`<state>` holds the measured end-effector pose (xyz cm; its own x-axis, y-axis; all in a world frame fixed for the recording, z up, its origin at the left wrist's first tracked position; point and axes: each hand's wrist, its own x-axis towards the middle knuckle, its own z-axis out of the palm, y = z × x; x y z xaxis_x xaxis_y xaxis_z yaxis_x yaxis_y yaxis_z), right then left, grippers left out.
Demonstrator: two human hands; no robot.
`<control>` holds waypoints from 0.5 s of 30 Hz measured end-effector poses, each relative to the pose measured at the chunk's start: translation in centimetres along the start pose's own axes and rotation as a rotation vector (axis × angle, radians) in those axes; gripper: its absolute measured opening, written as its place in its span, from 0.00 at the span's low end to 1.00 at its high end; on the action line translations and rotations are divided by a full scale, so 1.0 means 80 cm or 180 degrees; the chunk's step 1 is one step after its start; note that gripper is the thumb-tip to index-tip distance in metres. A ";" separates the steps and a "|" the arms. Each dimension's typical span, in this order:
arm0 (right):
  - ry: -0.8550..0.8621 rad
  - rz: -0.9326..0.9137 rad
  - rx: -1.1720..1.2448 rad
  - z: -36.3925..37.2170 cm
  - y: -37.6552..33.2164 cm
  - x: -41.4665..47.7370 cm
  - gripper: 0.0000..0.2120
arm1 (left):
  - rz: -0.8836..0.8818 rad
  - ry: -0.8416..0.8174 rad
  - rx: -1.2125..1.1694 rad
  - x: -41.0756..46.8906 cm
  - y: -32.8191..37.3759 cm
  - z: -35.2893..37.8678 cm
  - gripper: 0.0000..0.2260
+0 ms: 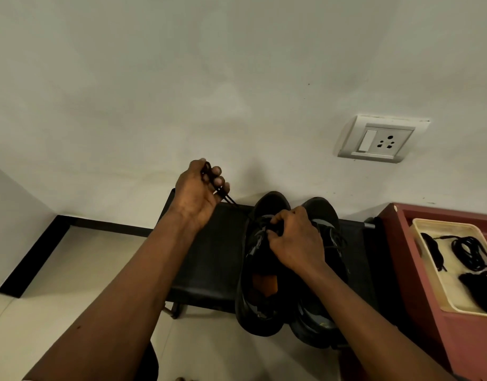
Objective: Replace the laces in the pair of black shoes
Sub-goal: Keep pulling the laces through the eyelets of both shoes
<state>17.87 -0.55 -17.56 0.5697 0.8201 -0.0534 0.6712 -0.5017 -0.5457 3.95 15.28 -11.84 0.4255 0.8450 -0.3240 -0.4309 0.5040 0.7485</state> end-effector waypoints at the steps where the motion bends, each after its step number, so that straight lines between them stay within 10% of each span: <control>1: -0.0004 0.0003 -0.0006 0.000 0.000 0.000 0.15 | 0.0026 -0.0028 0.0415 0.001 -0.002 -0.001 0.12; 7: 0.0010 0.0030 -0.0108 -0.001 -0.001 0.000 0.16 | 0.0423 -0.1126 0.4923 -0.005 -0.044 -0.009 0.02; 15: 0.0069 -0.0009 -0.0179 -0.003 0.001 0.000 0.16 | 0.0441 -0.1188 0.5512 -0.009 -0.057 0.002 0.05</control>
<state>18.05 -0.66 -17.45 0.5774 0.8158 -0.0333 0.6981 -0.5145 -0.4979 5.72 12.34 -14.92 0.7096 0.6550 -0.2599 0.6713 -0.5163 0.5317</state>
